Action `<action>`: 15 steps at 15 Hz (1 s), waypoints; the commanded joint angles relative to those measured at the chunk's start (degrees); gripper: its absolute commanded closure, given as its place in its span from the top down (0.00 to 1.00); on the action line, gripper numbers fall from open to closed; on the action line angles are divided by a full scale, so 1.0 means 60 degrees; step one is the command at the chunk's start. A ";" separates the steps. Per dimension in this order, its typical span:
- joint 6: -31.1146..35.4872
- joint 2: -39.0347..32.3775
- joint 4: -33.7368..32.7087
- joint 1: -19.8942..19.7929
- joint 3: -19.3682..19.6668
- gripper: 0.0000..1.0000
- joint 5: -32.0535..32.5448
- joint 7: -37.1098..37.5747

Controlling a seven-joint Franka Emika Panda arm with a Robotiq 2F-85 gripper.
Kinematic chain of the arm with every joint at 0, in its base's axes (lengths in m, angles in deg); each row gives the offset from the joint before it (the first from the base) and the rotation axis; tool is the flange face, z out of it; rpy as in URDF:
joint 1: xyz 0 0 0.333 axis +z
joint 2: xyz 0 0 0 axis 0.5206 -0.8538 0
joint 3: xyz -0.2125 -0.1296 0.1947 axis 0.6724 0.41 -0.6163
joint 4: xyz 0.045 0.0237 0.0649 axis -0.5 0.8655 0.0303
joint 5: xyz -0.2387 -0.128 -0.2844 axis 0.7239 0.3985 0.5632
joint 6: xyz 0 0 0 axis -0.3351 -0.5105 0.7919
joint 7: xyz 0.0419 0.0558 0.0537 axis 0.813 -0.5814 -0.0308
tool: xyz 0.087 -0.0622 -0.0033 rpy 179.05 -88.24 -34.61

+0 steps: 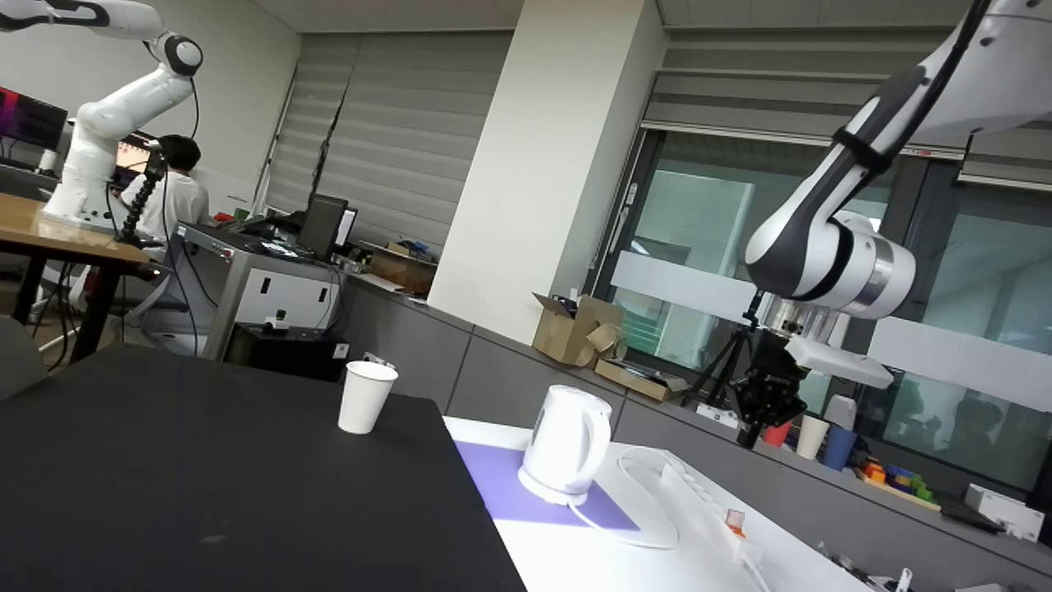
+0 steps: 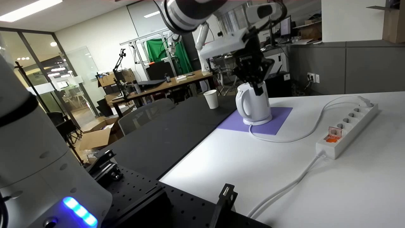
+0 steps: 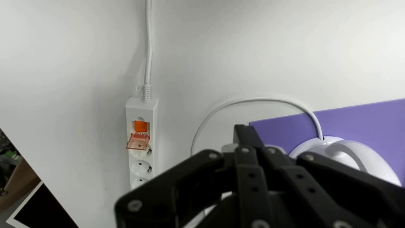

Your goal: Turn on the extension cord switch

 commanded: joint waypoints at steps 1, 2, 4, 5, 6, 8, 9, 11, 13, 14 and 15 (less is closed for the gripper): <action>0.0616 -0.1732 -0.1271 -0.0195 -0.0337 0.00 0.0039 0.0835; 0.0715 -0.2087 -0.1546 -0.0198 -0.0327 0.00 0.0134 0.1061; 0.0483 -0.2763 -0.2200 -0.0110 -0.0115 0.00 0.0400 0.1550; 0.0377 -0.3051 -0.2484 -0.0070 -0.0011 0.00 0.0470 0.1748; 0.0323 -0.3334 -0.2756 -0.0006 0.0133 0.00 0.0577 0.1954; 0.0220 -0.3833 -0.3270 -0.0038 0.0280 0.00 0.0664 0.2263; 0.0148 -0.4086 -0.3544 -0.0066 0.0364 0.00 0.0702 0.2426; -0.0075 -0.4506 -0.4040 -0.0149 0.0458 0.00 0.0662 0.2609; -0.0204 -0.4881 -0.4471 -0.0311 0.0426 0.00 0.0583 0.2677; -0.0176 -0.5100 -0.4673 -0.0319 0.0468 0.00 0.0612 0.2753; -0.0094 -0.5281 -0.4851 -0.0406 0.0427 0.00 0.0579 0.2756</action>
